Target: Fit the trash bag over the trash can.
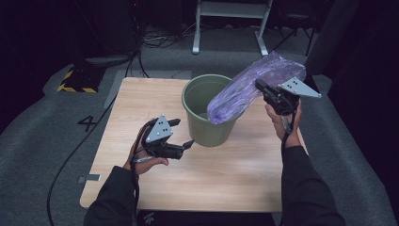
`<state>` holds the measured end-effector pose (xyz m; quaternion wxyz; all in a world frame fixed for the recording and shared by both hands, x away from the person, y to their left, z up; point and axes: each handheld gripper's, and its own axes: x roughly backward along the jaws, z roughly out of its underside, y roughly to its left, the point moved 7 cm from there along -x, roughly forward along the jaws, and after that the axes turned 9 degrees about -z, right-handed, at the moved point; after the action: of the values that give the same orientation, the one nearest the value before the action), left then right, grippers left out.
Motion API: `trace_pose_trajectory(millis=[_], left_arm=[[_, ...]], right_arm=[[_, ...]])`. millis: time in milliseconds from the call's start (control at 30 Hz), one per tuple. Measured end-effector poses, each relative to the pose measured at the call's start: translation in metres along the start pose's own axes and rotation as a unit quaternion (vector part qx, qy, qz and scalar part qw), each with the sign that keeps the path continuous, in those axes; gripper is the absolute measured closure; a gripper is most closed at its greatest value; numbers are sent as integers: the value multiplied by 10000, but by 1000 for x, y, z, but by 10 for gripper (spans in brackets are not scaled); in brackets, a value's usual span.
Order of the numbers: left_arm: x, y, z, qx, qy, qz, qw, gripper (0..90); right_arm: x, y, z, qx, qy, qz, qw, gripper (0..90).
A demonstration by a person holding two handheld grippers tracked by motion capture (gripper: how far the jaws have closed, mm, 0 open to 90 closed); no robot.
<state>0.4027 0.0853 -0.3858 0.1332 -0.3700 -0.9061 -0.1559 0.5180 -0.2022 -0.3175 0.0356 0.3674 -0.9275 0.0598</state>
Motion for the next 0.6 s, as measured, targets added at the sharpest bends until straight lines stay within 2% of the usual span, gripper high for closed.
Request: trace_pose_trajectory(millis=[33,100,200,300,500,600], left_arm=[[-2,1,-4,19,26,53,10000,189],[-5,3,-9,13,-12,6,10000,191],[-9,5,-20,24,-71,46,10000,191],[-14,7,-29,-38,-70,33,10000,191],[-32,15,-45,24,-57,-15,10000,189],[-40,15,-50,-61,23,-64,10000,186]], right_arm=[[0,-1,1,9,13,42,10000,900],[0,-4,2,7,49,167,9998,900],[0,-6,3,-2,60,237,9997,900],[-1,-10,5,25,101,382,9992,900],[-3,-10,6,41,116,442,9989,900],[-4,-5,7,154,158,364,9991,900]])
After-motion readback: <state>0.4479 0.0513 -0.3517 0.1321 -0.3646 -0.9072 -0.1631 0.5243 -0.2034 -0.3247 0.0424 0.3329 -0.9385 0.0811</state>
